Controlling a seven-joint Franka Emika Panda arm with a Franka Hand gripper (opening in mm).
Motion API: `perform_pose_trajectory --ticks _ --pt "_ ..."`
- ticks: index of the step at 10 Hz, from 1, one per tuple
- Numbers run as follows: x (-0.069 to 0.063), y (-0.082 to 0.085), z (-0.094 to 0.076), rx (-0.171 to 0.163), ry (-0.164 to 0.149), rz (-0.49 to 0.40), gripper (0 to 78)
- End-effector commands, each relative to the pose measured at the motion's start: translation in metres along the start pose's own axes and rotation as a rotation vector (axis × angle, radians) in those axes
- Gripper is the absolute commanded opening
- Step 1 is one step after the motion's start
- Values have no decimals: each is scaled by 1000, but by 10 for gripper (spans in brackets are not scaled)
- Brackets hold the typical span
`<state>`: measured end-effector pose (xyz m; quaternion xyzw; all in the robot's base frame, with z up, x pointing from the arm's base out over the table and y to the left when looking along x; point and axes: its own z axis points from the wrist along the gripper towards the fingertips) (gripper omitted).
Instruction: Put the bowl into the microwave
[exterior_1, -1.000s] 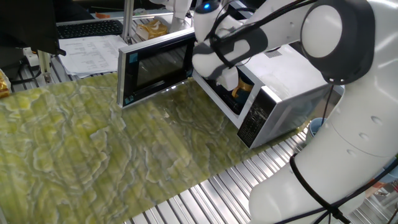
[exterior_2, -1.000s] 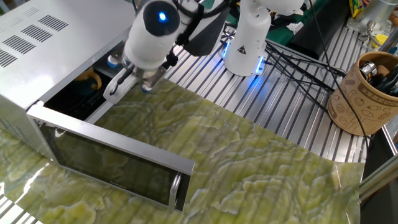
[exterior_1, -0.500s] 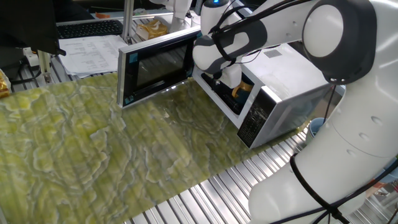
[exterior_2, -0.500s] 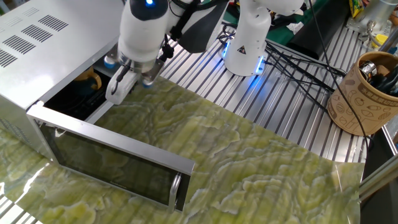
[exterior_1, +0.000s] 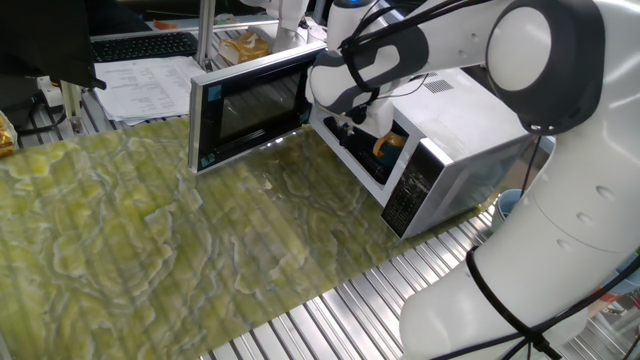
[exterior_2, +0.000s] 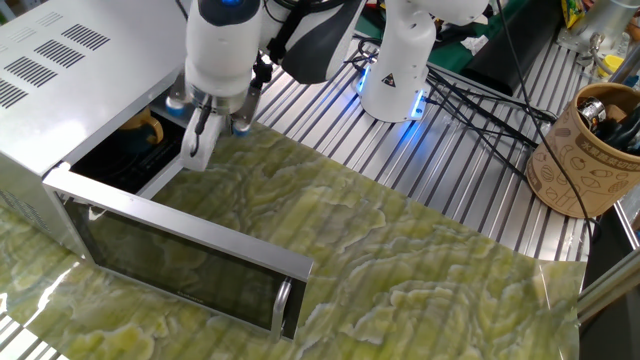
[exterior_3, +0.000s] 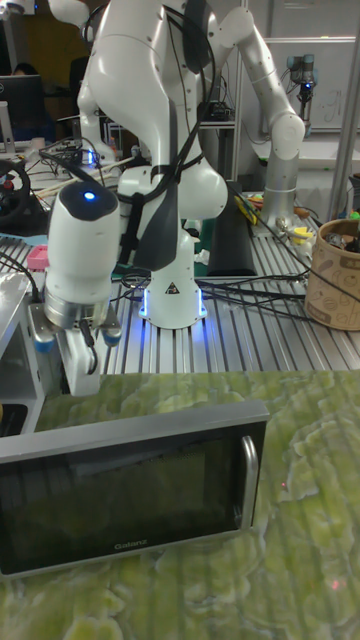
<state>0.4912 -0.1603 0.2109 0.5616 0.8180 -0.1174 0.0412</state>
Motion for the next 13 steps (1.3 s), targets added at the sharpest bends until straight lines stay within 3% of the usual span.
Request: perform_pose_trajectory --ticks 1,3,4,5,8,11,13 --pt "-1 0 -1 16 27 -256 11" --pt "-1 0 -1 -4 34 -396 11" --pt "-1 0 -1 -12 36 -423 11" --pt "-1 0 -1 -49 57 -532 11" --pt "-1 0 -1 -79 66 -664 11" --pt "-1 0 -1 -126 64 -732 11" --pt "-1 0 -1 -123 60 -744 11"
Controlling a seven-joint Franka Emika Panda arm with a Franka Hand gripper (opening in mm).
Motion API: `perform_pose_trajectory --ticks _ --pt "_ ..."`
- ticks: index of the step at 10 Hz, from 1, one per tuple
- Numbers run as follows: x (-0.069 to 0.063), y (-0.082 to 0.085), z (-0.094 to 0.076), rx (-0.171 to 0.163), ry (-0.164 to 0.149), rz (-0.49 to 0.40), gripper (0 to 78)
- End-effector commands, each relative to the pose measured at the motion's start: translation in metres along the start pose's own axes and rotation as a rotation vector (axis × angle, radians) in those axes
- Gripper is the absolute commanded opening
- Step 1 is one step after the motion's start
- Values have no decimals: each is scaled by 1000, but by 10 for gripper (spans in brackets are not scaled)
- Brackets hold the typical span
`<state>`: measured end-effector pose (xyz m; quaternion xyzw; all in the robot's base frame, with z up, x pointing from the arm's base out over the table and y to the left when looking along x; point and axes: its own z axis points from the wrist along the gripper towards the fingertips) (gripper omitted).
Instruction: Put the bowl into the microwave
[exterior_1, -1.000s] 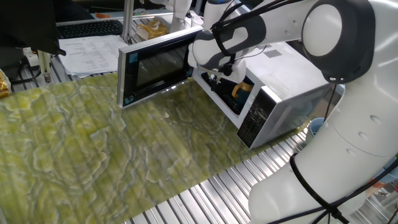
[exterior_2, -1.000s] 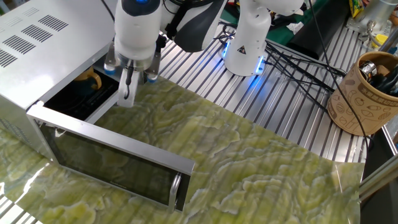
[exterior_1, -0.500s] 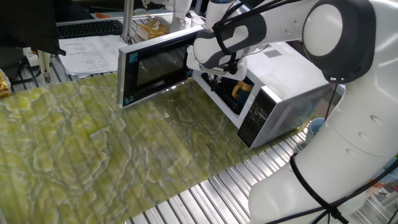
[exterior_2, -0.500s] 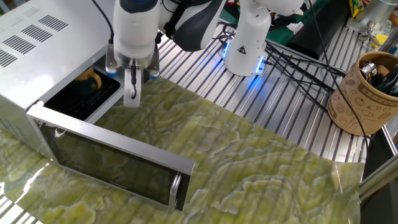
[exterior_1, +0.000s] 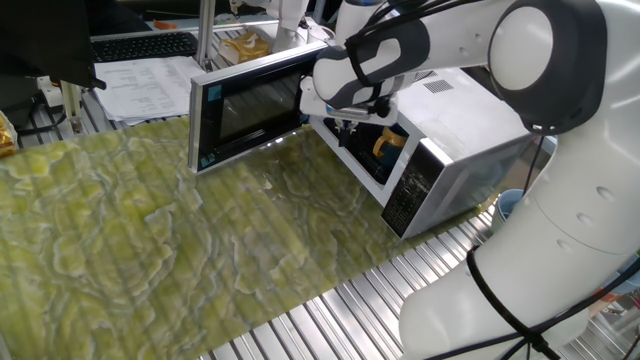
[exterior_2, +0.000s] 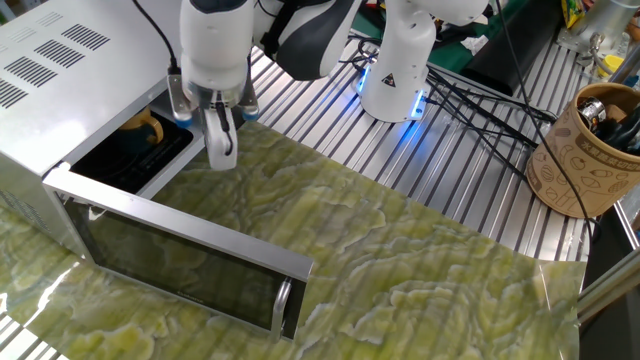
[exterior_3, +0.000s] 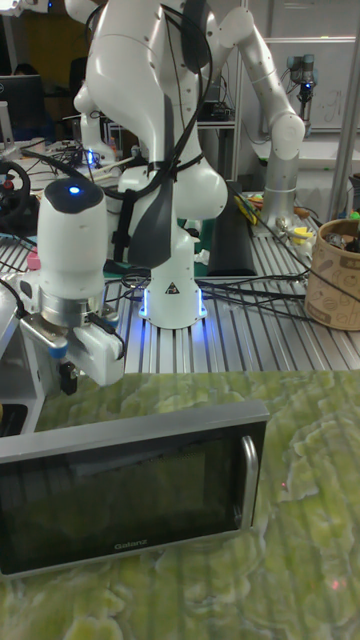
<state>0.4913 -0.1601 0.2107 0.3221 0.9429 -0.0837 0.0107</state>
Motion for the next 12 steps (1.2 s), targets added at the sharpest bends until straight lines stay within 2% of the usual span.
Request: perform_pose_trajectory --ticks 1,3,10,12 --pt "-1 0 -1 -48 9 -197 11" --pt "-1 0 -1 -16 -12 -162 11" --pt "0 1 -1 -23 -5 -119 11" --pt "6 12 -1 -26 -11 -93 11"
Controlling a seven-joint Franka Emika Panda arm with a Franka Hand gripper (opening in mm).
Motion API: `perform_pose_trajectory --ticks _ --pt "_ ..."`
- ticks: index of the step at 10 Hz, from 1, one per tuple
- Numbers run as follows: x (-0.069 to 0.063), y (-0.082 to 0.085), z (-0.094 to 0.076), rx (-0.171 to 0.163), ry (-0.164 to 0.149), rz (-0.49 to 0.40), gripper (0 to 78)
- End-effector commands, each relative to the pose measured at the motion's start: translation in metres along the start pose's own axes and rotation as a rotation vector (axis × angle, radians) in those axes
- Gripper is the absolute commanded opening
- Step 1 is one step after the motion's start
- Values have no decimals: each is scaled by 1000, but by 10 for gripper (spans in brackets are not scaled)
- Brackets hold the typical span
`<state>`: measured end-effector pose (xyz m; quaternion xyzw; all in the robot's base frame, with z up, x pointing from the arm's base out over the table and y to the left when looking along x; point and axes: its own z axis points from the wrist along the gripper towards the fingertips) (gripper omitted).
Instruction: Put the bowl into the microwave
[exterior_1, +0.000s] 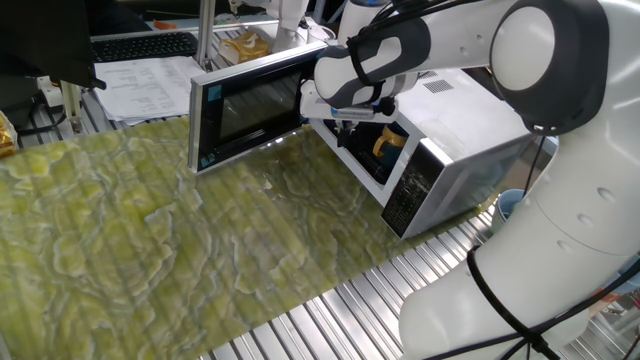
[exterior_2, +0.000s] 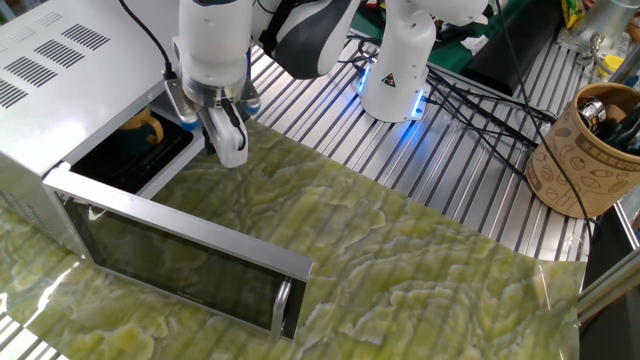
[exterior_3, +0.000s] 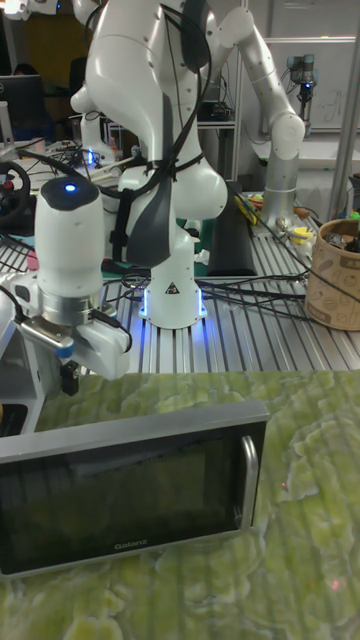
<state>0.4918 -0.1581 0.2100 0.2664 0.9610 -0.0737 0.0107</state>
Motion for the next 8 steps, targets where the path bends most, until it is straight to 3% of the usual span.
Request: perform_pose_trajectory --ticks 1,3,4,8 --pt "6 18 -3 -3 -9 35 11" --pt "8 30 -13 -15 -15 29 11" --pt "9 37 -19 -37 -28 20 11" --pt "6 66 -29 -44 -39 -6 11"
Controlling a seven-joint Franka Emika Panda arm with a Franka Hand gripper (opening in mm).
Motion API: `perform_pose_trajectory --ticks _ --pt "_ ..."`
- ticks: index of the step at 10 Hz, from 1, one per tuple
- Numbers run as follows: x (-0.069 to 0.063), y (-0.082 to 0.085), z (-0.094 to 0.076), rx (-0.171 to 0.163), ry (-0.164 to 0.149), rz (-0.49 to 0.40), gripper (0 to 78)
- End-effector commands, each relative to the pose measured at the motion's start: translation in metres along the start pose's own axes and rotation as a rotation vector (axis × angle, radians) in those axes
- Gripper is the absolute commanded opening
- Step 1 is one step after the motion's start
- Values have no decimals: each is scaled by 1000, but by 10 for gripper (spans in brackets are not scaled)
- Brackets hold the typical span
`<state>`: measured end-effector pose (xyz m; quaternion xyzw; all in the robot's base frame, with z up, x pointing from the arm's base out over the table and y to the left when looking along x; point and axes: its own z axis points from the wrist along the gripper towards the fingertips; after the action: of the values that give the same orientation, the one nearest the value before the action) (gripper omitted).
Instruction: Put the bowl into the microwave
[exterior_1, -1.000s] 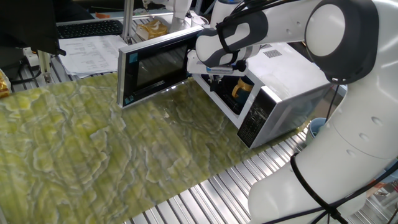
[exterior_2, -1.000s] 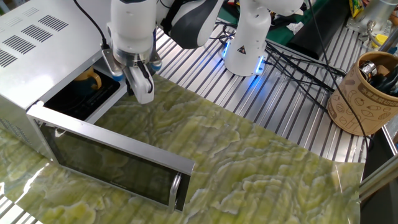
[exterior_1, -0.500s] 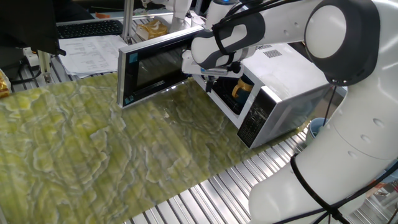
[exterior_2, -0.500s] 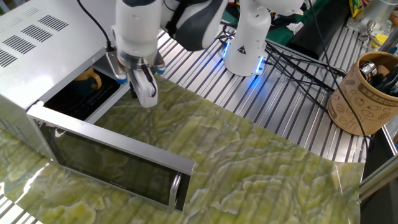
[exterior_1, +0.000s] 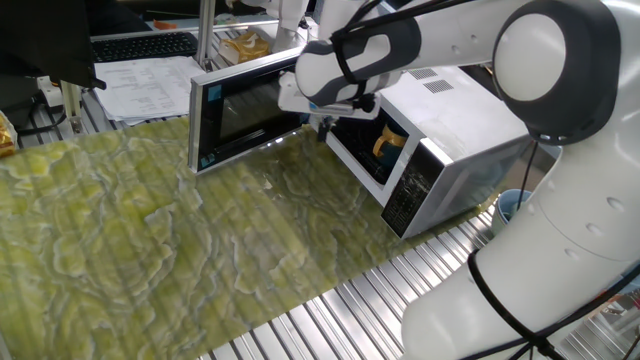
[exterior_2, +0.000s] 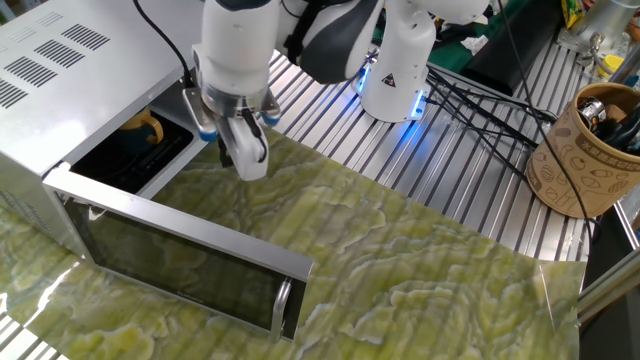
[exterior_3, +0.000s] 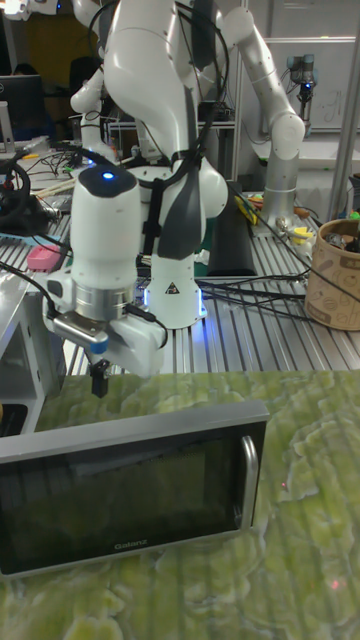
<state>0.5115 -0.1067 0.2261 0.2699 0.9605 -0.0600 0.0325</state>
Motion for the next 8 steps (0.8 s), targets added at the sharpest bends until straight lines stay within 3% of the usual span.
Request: perform_pose_trajectory --ticks 1,3,4,5,8 --pt "-3 13 -4 2 9 -52 11" --pt "-4 11 -3 -4 16 -159 11" --pt "-4 11 -3 -15 -1 -202 11" --pt "-4 11 -3 -20 -14 -218 11" --pt "-4 11 -3 -33 0 -241 11"
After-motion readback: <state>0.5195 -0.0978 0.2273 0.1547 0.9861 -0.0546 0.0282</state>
